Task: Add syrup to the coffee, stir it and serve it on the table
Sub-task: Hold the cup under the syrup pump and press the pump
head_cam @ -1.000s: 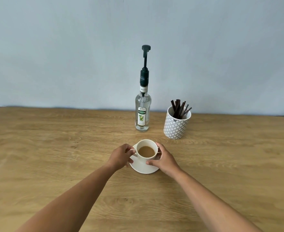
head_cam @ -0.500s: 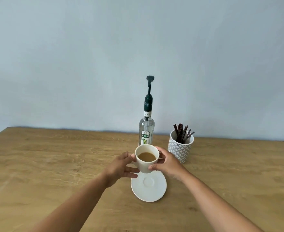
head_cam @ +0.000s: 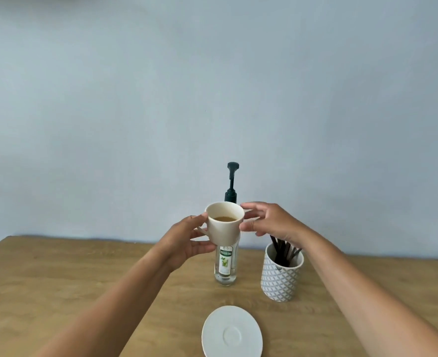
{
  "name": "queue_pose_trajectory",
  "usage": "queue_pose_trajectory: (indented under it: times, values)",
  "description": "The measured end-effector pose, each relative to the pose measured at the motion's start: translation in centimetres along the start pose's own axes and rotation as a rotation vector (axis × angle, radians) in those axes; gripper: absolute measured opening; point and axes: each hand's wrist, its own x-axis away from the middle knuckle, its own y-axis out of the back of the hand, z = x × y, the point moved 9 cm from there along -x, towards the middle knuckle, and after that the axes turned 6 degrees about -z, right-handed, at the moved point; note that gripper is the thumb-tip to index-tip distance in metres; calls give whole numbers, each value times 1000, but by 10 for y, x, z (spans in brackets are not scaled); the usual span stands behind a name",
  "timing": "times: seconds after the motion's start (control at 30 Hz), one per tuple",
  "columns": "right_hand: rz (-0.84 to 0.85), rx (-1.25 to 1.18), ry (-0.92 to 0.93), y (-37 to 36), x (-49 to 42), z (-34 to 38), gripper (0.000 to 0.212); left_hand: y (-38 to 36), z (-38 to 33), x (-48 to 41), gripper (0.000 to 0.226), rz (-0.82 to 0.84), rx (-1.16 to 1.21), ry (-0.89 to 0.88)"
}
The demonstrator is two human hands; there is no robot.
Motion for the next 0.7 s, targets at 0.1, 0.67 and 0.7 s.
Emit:
queue_pose_trajectory:
  times: [0.1, 0.67, 0.7]
  values:
    - [-256, -4, 61, 46, -21, 28, 54, 1, -13, -6, 27, -18, 11, -20]
    - [-22, 389, -115, 1, -161, 85, 64, -13, -37, -32, 32, -37, 18, -33]
    - [-9, 406, -121, -1, -162, 84, 65, -13, -38, -34, 33, -39, 18, -34]
